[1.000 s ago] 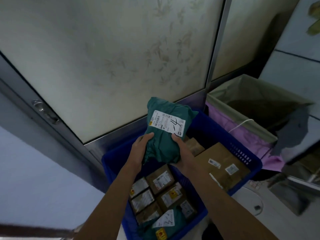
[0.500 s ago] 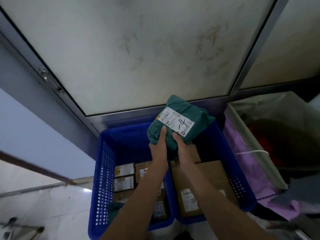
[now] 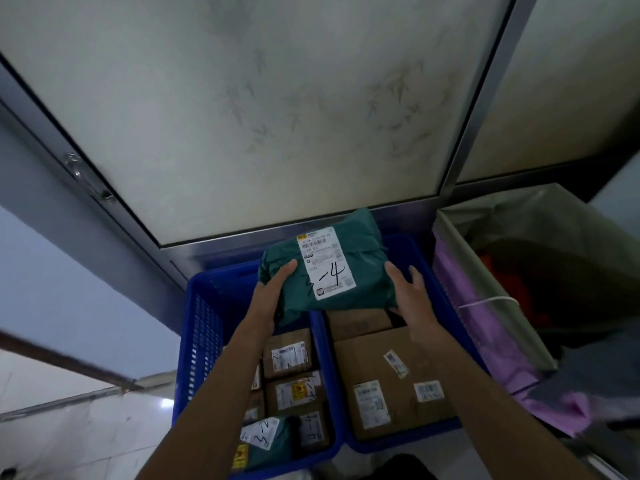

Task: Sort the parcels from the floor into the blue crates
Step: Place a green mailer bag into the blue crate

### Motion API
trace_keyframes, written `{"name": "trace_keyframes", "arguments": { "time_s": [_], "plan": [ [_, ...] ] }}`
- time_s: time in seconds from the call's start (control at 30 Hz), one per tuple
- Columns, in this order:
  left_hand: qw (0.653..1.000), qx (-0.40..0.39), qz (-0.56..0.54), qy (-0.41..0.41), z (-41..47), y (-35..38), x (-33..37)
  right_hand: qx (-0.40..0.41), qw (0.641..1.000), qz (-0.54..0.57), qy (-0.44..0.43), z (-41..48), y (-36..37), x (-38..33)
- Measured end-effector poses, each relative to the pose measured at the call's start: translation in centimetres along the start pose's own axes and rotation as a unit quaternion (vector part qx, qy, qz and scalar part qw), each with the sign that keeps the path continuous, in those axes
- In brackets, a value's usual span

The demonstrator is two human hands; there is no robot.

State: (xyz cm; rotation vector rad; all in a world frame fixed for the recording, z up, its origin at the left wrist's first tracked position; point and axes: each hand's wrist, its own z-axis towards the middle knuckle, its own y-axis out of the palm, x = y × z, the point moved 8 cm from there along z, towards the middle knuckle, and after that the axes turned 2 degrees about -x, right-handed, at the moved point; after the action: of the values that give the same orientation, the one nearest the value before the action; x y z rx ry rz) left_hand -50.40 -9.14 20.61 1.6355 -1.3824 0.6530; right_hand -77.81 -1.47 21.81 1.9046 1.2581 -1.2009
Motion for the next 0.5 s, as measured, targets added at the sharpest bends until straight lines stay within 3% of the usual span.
{"name": "trace_keyframes", "arguments": {
  "time_s": [0.2, 0.5],
  "plan": [
    [0.999, 0.019, 0.025, 0.008, 0.9, 3.6, -1.1, -0.071, 0.996, -0.045, -0.021, 0.8, -1.3, -1.1],
    [0.969, 0.241, 0.04, 0.049, 5.1, 10.4, -0.4, -0.105, 0.989, -0.097, -0.039, 10.0, -6.9, -4.7]
  ]
}}
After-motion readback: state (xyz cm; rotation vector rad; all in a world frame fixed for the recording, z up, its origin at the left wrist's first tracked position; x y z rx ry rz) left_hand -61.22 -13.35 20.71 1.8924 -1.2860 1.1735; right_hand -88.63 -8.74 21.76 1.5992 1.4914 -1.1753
